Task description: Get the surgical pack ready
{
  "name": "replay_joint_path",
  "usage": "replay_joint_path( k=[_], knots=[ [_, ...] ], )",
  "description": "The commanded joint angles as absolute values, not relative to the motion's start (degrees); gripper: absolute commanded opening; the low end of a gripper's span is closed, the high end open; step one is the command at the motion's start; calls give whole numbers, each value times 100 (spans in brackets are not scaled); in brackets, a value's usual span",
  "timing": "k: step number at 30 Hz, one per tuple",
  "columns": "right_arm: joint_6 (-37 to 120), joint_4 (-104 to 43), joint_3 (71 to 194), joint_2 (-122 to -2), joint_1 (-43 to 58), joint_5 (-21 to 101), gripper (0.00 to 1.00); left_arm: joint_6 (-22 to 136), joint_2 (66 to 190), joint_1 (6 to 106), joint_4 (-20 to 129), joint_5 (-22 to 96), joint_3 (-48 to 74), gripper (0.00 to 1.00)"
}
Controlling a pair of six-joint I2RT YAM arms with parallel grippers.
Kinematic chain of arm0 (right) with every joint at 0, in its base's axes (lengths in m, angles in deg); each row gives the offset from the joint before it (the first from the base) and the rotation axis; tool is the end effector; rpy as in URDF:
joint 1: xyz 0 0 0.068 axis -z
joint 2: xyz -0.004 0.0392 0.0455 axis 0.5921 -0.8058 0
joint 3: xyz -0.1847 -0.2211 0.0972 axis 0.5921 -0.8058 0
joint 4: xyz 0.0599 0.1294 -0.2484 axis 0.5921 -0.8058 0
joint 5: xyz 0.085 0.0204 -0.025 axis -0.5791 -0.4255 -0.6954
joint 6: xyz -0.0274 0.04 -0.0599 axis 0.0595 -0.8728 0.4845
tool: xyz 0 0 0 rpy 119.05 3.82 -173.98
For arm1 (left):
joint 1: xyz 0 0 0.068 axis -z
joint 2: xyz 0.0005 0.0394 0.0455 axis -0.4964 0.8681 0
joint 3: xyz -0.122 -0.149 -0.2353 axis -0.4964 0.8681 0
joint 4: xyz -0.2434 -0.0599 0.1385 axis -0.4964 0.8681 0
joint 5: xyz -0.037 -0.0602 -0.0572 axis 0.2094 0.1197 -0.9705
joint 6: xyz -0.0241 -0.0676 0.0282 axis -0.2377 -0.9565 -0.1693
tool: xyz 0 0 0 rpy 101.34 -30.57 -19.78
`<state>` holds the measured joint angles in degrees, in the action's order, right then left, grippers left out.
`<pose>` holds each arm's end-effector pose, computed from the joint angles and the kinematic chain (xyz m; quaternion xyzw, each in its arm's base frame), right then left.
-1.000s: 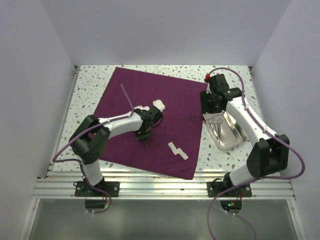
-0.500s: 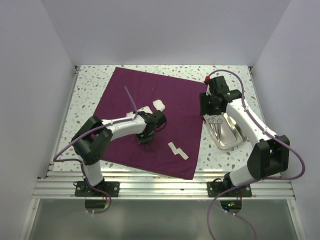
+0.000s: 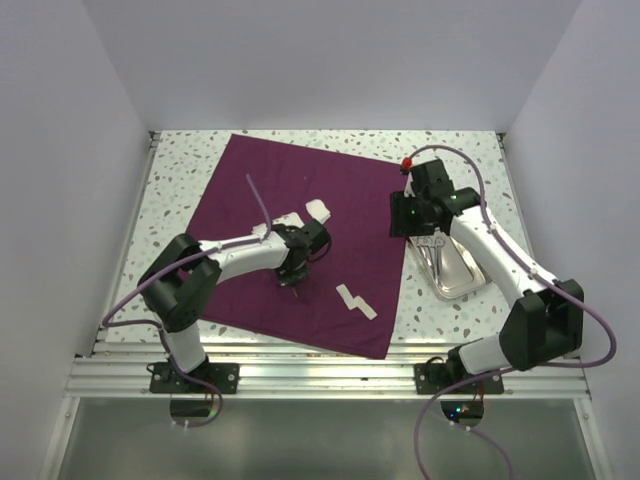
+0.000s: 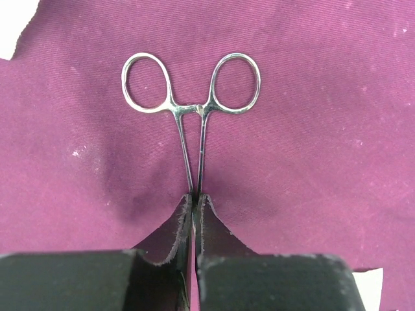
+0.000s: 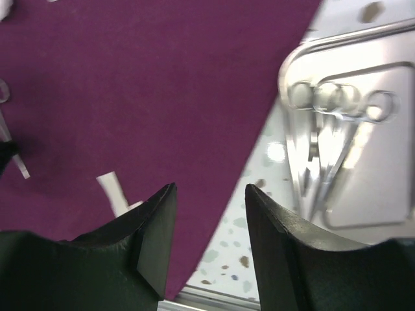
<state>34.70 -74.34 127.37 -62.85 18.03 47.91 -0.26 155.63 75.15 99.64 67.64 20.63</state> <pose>0.3185 0.1050 0.2973 -0.0384 0.9549 0.0784 0.2837 0.2672 -0.2354 0.1462 -0.2154 0.9549 0.0458 0.1990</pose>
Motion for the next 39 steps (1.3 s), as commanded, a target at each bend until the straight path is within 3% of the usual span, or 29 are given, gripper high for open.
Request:
replay_joint_path(
  k=[1,5,24,34,39],
  knots=[
    [3151,-6878,12525,-6362,1566,3922,51,190,15589,7441,9725,6722,2406,0],
    [2571,-5842,12086,-6766,1417,2653,50,489,15290,7511,9470,6713,2555,0],
    [462,-3327,12041,-8656,-121,1923,45,903,13911,7652,8547,6538,3593,0],
    [-84,-2720,12165,-9201,-456,1799,47,973,13813,7652,8407,6423,3681,0],
    [371,-3368,12304,-9062,-465,2299,47,1069,13875,7652,8372,6380,3680,0]
  ],
)
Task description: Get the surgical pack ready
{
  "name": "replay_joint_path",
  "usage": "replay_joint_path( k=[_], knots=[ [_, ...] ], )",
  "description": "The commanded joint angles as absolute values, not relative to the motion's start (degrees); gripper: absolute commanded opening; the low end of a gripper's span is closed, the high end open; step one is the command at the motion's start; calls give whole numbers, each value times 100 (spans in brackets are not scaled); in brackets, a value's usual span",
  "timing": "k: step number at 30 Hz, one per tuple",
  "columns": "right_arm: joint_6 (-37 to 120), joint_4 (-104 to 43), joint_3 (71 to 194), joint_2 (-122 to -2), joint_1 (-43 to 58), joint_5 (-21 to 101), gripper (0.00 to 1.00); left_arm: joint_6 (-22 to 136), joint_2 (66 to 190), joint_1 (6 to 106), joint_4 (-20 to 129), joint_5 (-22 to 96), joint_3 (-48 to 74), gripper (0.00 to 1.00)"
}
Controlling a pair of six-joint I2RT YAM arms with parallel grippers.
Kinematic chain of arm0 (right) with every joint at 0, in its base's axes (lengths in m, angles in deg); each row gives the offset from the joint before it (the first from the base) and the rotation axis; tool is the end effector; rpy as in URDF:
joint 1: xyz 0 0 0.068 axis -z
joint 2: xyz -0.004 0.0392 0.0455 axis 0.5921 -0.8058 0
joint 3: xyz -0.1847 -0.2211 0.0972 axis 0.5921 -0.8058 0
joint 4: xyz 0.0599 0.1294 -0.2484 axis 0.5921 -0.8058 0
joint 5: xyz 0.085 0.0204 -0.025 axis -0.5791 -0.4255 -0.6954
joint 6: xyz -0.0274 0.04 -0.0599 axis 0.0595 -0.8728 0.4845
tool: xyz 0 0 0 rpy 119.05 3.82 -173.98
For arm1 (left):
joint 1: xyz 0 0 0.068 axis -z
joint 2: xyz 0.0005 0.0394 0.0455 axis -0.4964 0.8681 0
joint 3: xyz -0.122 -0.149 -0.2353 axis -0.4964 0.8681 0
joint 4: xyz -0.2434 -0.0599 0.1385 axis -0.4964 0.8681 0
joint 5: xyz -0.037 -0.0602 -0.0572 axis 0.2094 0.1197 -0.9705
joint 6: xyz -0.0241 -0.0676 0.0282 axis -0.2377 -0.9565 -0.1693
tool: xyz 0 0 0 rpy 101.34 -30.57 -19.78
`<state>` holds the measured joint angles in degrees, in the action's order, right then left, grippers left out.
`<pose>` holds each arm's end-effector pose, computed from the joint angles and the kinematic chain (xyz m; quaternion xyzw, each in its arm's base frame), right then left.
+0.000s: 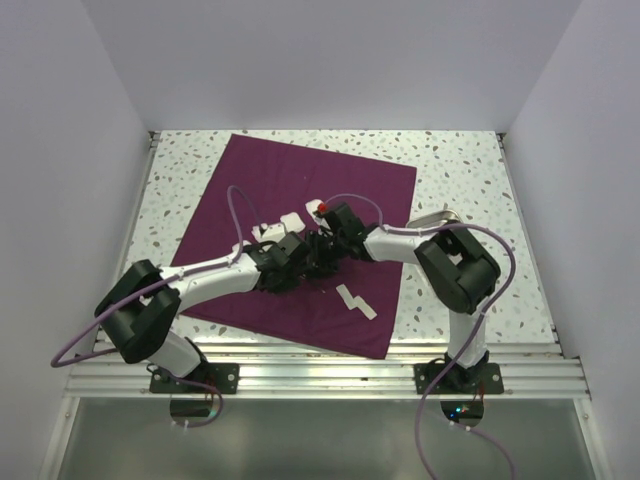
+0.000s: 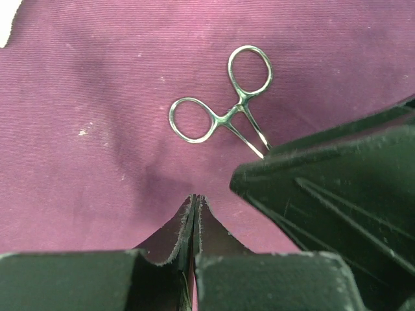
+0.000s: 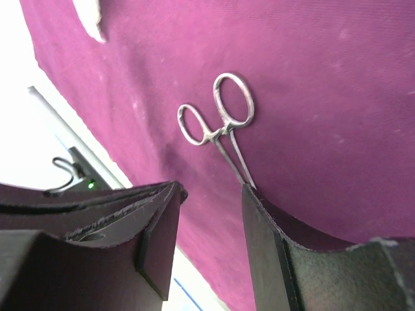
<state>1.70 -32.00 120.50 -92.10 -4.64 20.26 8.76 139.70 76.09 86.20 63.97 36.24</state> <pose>0.3134 0.3120 0.1298 -0.0368 0.9146 0.3926 0.0892 0.2264 -0.2067 0.1618 -0.1474 0.9583 -0.0551 0.2385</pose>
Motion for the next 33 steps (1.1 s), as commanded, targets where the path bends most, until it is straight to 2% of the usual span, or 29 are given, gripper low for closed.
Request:
replay_joint_path(
  k=[1,3,7,9,10,11,15,20,28,33],
  knots=[
    [486,-3735,12444,-9052,-465,2335,47,1078,13857,7652,8389,6388,3689,0],
    [907,-4202,12655,-9079,-456,2545,47,1061,13787,7652,8476,6432,3680,0],
    [1338,-4748,12674,-8702,-412,3064,47,1122,13690,7652,8425,6397,3575,35],
    [1488,-5003,12709,-8613,-228,3205,48,1070,13768,7652,8354,6318,3496,40],
    [1619,-5222,12692,-8535,7,3266,48,1009,13856,7652,8441,6318,3304,49],
    [1673,-5241,12622,-8308,140,3363,47,895,14092,7652,8616,6361,3155,51],
    [2042,-5574,12603,-7840,616,3450,48,428,14664,7634,9259,6748,2452,52],
    [2394,-6129,12736,-7532,678,3732,48,341,15376,7687,9417,6520,1871,51],
    [2587,-6130,12560,-7286,1108,3548,48,-819,16045,7951,10515,6449,1053,53],
    [2666,-6121,12402,-7154,1258,3495,48,-1258,16317,7977,10875,6247,842,50]
  ],
)
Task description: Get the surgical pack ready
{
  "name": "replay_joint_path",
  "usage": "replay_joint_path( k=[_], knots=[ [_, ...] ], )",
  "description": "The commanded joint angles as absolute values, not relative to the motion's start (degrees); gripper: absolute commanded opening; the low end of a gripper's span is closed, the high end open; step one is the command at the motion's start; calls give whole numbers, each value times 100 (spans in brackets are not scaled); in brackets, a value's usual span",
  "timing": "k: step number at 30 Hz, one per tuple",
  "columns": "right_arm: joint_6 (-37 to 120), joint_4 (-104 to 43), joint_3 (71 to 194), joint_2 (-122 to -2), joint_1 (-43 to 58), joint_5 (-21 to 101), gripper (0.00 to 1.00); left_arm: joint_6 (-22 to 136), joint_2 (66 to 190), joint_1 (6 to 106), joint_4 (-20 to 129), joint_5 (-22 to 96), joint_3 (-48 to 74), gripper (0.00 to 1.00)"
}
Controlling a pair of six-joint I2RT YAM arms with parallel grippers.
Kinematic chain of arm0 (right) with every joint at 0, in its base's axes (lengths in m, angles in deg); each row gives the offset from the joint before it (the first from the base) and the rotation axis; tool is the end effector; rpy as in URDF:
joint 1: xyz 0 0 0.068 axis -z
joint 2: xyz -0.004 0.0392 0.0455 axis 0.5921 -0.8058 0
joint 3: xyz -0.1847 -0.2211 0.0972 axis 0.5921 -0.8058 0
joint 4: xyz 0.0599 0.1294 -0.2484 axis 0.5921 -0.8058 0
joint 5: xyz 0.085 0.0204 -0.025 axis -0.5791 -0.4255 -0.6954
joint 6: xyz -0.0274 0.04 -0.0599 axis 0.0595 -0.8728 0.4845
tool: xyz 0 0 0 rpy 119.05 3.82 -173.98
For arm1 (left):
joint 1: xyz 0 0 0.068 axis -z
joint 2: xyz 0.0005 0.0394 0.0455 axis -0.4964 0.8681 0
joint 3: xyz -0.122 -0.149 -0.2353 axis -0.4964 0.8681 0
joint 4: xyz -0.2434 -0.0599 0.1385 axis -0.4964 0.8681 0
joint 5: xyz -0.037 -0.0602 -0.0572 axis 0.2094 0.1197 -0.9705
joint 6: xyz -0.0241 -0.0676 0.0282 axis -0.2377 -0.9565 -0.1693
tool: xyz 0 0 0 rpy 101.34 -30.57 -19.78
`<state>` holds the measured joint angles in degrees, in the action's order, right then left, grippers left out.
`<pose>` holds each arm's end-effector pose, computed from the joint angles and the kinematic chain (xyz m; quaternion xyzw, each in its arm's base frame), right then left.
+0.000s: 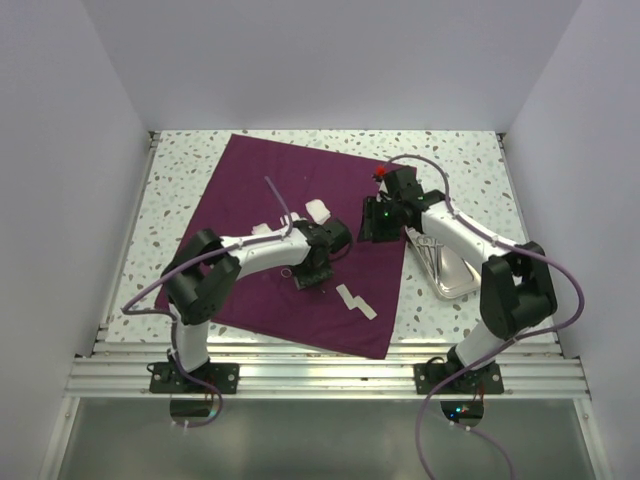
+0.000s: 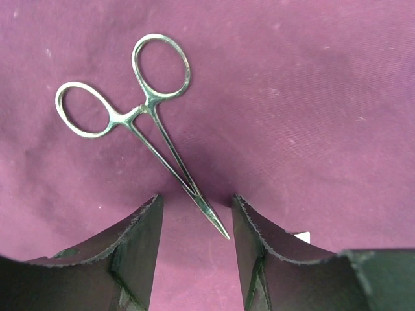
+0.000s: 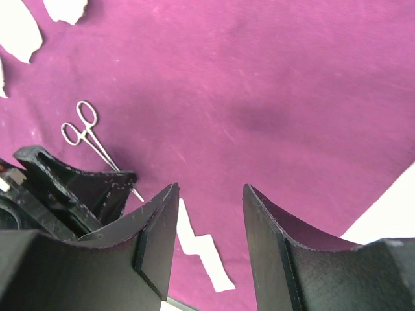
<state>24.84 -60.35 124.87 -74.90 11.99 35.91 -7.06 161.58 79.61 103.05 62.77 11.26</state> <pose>0.3482 0.1721 0.2298 -0.0368 0.9519 0.2058 0.2240 0.2678 -0.2869 0.1510 -0.2337 0.9581 0.0065 0.1656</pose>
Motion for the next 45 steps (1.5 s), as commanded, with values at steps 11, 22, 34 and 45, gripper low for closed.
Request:
replay_joint_path(
  k=[11,22,34,45],
  knots=[
    [2658,-6041,12244,-6952,1328,3302,48,-1480,16608,7863,10605,6195,1254,22],
    [2640,-5848,12032,-7083,1179,3285,48,-891,16432,7880,10454,6388,1325,0],
    [2561,-5672,12077,-7207,1029,3161,48,-381,15905,7898,10015,6309,1606,12],
    [2596,-5663,12041,-7189,1029,3205,48,-126,15465,7977,9585,6494,1685,25]
  ],
)
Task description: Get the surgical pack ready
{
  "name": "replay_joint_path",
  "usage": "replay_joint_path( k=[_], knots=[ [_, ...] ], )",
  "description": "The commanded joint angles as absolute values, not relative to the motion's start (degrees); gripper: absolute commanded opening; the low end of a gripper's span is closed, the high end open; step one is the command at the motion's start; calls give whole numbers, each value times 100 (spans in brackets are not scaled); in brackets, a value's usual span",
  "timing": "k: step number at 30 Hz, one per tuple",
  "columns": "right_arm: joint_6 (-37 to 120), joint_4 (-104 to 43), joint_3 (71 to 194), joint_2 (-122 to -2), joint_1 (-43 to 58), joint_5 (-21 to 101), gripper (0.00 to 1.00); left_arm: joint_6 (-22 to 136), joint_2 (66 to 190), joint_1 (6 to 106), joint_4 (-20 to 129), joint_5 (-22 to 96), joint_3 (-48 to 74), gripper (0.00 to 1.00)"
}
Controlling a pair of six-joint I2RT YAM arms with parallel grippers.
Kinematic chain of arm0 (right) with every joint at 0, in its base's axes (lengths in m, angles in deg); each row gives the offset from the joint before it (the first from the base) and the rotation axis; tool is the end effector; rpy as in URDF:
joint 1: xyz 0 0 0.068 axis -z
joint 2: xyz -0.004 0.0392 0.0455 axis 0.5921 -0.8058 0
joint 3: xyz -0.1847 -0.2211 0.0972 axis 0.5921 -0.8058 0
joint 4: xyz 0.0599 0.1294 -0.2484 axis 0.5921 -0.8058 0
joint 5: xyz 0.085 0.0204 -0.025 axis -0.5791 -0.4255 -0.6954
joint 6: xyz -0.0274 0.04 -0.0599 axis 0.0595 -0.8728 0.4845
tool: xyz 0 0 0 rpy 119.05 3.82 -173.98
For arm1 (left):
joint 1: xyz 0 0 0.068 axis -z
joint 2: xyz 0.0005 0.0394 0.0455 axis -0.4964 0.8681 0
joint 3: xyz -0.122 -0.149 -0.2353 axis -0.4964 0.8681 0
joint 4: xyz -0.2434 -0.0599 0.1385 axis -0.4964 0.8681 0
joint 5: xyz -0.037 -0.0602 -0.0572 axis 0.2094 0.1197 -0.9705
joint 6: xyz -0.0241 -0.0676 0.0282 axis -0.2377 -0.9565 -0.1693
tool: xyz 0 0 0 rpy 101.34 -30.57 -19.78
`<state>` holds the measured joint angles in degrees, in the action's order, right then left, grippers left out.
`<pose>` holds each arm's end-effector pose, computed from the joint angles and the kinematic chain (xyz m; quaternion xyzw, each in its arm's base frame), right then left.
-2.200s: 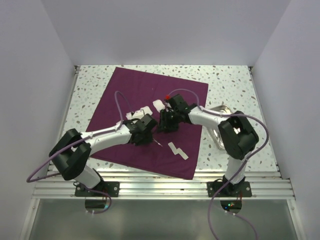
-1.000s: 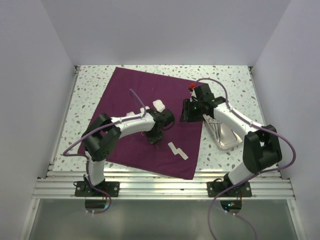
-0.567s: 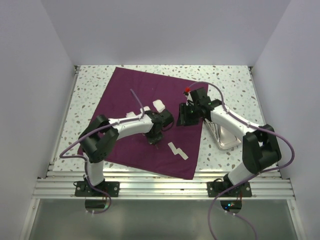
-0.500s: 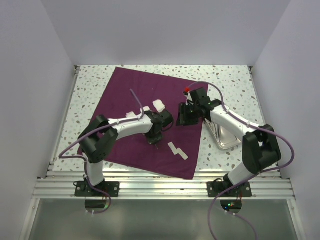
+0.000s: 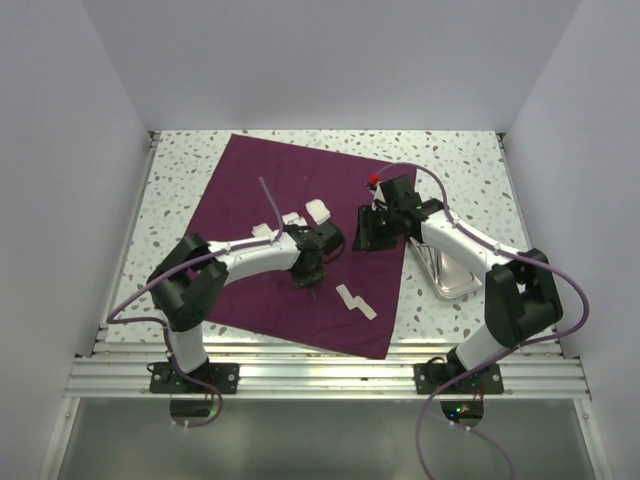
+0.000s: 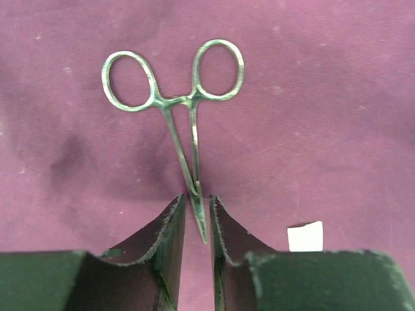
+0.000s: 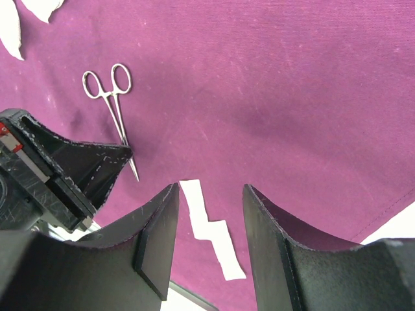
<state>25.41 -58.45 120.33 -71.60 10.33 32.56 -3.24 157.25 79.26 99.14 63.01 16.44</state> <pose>0.3255 0.1777 0.2263 -0.0643 0.9458 0.2349 0.2147 0.2594 -0.2730 0.1549 -0.2082 0.9614 -0.0096 0.1796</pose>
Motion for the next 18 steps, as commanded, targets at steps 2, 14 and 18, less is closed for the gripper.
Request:
replay_joint_path(
  k=[2,14,18],
  knots=[
    [2596,-5655,12033,-7180,1029,3205,48,-117,15517,7977,9558,6450,1694,25],
    [2623,-5602,11953,-7128,1021,3170,48,-301,15668,7995,9654,6493,1844,24],
    [2596,-5567,11945,-7136,1029,3153,48,-292,15545,8030,9628,6485,1975,27]
  ],
)
